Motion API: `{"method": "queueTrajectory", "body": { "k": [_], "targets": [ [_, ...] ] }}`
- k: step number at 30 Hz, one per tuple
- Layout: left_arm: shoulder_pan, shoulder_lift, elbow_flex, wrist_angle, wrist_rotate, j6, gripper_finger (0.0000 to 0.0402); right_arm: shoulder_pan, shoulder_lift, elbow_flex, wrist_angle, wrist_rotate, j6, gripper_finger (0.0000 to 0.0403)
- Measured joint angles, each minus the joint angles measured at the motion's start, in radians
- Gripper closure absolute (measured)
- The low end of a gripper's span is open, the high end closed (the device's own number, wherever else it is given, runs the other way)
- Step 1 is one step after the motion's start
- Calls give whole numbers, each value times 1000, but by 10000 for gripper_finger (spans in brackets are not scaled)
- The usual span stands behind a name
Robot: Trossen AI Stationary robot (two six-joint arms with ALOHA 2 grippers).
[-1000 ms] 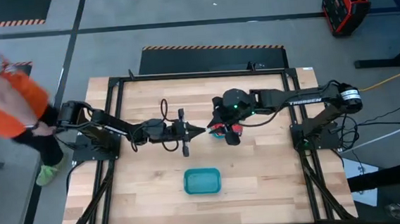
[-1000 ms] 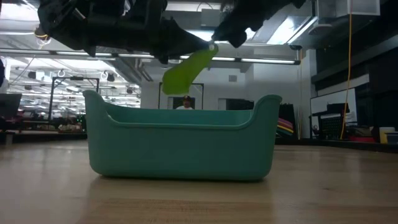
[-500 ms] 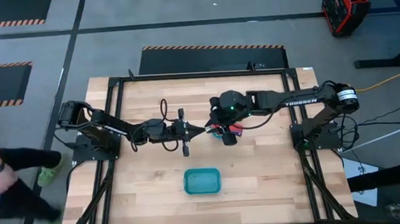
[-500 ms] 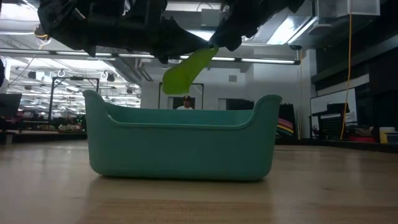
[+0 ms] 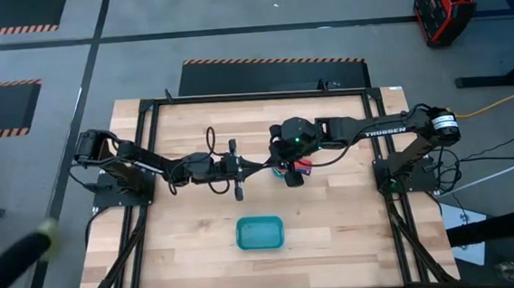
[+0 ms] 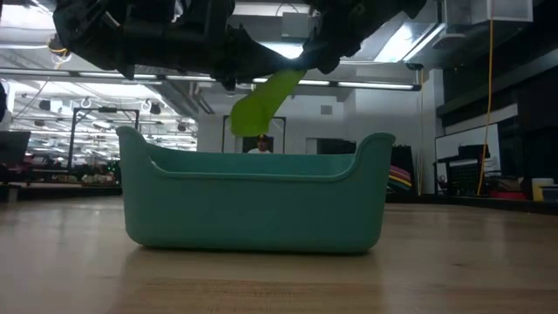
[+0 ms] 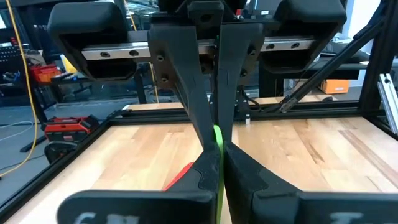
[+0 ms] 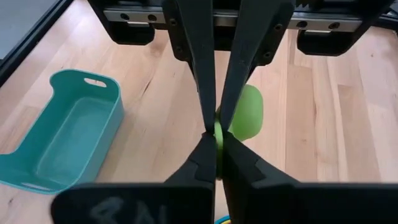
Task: Nest measuring cups in basket
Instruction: Stack the green measuring cup on top of the red measuring cup
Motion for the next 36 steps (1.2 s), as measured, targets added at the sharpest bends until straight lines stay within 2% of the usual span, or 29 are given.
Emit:
{"method": "queueTrajectory", "body": {
  "k": [11, 16, 23, 36],
  "targets": [
    [0, 0, 0, -2, -8, 32, 361, 0, 0, 0, -1, 1, 2, 394],
    [0, 0, 4, 5, -9, 13, 330, 0, -27, 1, -42, 4, 17, 391],
    [0, 0, 2, -4, -12, 8, 292, -6, -122, 1, -174, 3, 65, 394],
    [0, 0, 2, -8, -9, 8, 289, -70, -411, -4, -505, 1, 266, 392]
  ]
}}
